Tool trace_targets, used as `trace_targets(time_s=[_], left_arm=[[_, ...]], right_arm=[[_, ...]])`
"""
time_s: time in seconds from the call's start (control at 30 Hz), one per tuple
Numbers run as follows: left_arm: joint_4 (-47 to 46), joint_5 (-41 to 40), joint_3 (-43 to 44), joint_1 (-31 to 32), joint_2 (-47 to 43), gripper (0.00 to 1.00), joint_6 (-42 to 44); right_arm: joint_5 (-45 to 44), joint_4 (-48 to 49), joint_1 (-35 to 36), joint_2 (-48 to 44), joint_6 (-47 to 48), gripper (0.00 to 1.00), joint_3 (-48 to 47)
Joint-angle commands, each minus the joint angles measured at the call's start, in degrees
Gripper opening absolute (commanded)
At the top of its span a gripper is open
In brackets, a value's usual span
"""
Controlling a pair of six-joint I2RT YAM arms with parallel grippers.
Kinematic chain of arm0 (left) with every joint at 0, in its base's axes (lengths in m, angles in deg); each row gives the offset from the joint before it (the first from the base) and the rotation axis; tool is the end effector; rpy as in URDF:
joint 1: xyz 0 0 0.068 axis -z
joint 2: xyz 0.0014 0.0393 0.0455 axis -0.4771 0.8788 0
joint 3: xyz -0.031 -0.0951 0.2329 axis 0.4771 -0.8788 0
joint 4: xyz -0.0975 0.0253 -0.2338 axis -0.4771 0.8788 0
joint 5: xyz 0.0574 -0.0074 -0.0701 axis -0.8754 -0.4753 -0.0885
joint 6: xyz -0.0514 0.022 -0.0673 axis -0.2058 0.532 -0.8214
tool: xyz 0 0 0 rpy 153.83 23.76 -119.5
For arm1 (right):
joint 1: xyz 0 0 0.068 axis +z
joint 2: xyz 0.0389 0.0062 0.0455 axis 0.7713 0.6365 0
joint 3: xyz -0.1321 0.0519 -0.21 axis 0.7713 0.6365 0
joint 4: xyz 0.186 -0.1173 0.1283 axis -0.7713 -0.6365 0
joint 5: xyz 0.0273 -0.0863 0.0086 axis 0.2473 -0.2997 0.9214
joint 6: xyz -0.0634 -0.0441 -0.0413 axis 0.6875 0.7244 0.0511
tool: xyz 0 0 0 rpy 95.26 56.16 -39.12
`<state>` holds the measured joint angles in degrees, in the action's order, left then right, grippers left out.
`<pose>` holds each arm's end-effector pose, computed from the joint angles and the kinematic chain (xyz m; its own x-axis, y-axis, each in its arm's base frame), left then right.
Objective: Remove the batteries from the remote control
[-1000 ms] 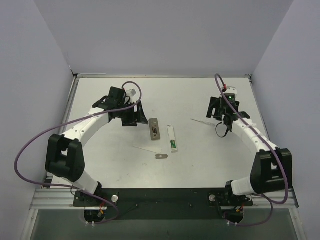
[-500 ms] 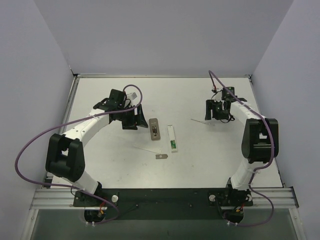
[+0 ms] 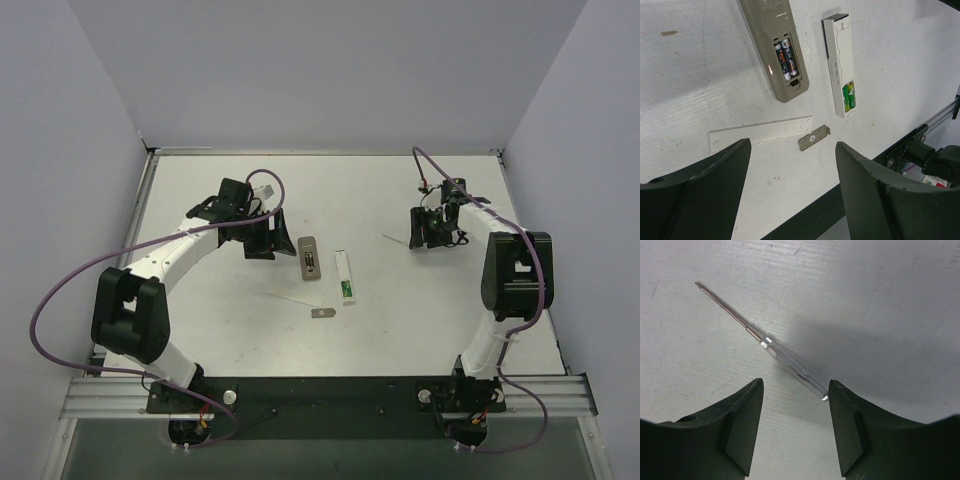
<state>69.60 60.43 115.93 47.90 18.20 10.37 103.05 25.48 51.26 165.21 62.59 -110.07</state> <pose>0.3132 -0.1464 0.1957 -0.9387 -0.0820 -0.3350 0.1315 0.8128 -0.5675 0.3999 0.0329 0.1338 -0.7646 -0.1113 -0.6349 -0.3111 0.9263 0.2124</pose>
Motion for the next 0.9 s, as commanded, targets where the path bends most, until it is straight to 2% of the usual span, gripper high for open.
trace_targets(time_s=[0.0,0.13,0.33,0.5,0.87], left_arm=[[-0.54,1.09,0.37,-0.15,-0.52,0.79,0.78],[-0.54,1.62,0.28,-0.24,-0.34,0.78,0.60],[-0.80,2.32,0.19,-0.24,-0.52,0.79,0.51],[-1.16,2.94,-0.16,-0.24,-0.69,0.79,0.51],[-1.68,3.47,-0.60,-0.24,-0.69,0.79,0.42]], right_arm=[[-1.09,-1.56,0.78,-0.32,1.12,0.48,0.46],[-2.32,-1.03,2.01,-1.47,1.74,0.48,1.26],[0.32,-2.35,3.24,-3.49,1.99,0.46,0.90],[-1.52,-2.18,3.60,-5.86,2.61,0.50,1.08],[-6.54,-2.35,3.51,-1.48,4.20,0.49,0.11]])
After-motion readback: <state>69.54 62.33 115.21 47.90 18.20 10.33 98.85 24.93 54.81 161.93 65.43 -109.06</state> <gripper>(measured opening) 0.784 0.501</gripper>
